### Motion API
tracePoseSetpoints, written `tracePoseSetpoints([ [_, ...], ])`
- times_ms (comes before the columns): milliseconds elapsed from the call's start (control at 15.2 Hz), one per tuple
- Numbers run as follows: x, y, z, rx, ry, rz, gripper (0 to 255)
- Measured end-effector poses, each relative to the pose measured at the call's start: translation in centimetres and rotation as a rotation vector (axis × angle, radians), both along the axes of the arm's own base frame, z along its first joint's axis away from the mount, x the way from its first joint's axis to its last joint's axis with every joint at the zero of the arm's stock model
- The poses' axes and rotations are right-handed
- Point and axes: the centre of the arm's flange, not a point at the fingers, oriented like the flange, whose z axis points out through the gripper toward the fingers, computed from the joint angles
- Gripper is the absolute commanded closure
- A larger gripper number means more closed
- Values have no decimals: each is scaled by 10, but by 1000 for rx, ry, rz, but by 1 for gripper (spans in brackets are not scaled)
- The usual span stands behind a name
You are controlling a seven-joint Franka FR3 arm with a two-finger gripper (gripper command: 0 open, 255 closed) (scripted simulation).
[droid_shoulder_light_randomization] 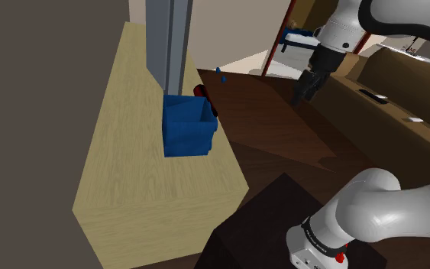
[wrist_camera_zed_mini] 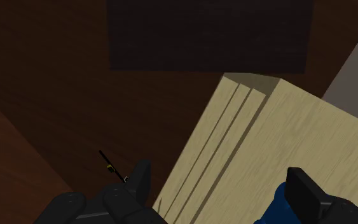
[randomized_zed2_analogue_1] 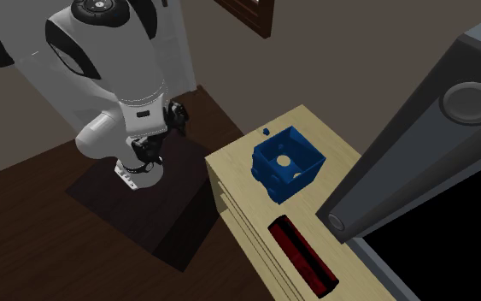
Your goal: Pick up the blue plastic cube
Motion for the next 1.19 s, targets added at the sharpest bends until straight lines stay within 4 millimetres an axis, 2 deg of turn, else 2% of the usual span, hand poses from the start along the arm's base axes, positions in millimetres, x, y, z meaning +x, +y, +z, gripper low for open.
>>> tracePoseSetpoints([
  [132, 5, 3, -2, -2, 1, 2, 0],
  [330, 35, 16, -12, -12, 8, 11, 0],
  [858, 135, 61, -43, -44, 28, 41, 0],
  [1188, 190, 89, -66, -64, 40, 60, 0],
])
